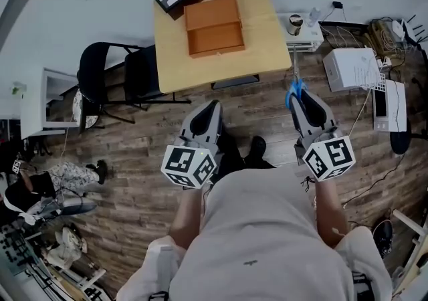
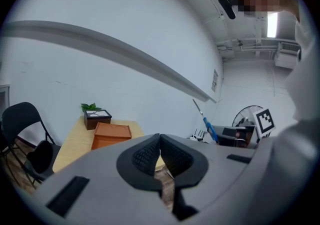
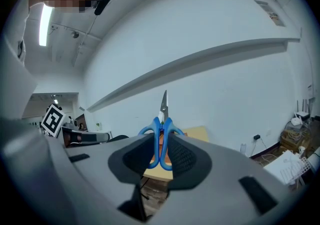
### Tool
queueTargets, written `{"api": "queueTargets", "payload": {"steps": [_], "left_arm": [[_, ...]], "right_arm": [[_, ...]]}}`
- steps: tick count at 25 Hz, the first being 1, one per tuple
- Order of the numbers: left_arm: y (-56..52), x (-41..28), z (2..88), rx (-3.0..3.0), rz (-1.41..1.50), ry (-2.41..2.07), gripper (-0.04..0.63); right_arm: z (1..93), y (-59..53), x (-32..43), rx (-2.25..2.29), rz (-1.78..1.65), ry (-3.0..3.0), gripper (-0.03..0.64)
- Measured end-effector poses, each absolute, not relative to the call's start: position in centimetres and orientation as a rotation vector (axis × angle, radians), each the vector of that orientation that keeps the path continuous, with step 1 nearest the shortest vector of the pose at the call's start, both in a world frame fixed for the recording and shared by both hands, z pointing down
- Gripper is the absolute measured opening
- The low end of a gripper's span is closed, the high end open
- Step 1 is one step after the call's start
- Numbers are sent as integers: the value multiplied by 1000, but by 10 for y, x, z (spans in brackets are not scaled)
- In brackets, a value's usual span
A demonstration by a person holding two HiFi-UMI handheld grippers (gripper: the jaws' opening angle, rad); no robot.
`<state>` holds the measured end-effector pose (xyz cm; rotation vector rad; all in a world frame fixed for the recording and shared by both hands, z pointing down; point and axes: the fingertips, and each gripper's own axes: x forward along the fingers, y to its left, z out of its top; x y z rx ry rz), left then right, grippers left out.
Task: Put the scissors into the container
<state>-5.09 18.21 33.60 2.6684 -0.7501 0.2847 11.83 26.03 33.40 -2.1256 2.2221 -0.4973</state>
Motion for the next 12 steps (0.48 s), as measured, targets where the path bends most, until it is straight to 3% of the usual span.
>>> {"api": "queueTargets", "payload": {"steps": [12], "left_arm": [[157, -64, 349, 2644, 304, -740, 6]], "right_arm": [[339, 234, 110, -2140, -523, 2210, 83]]}}
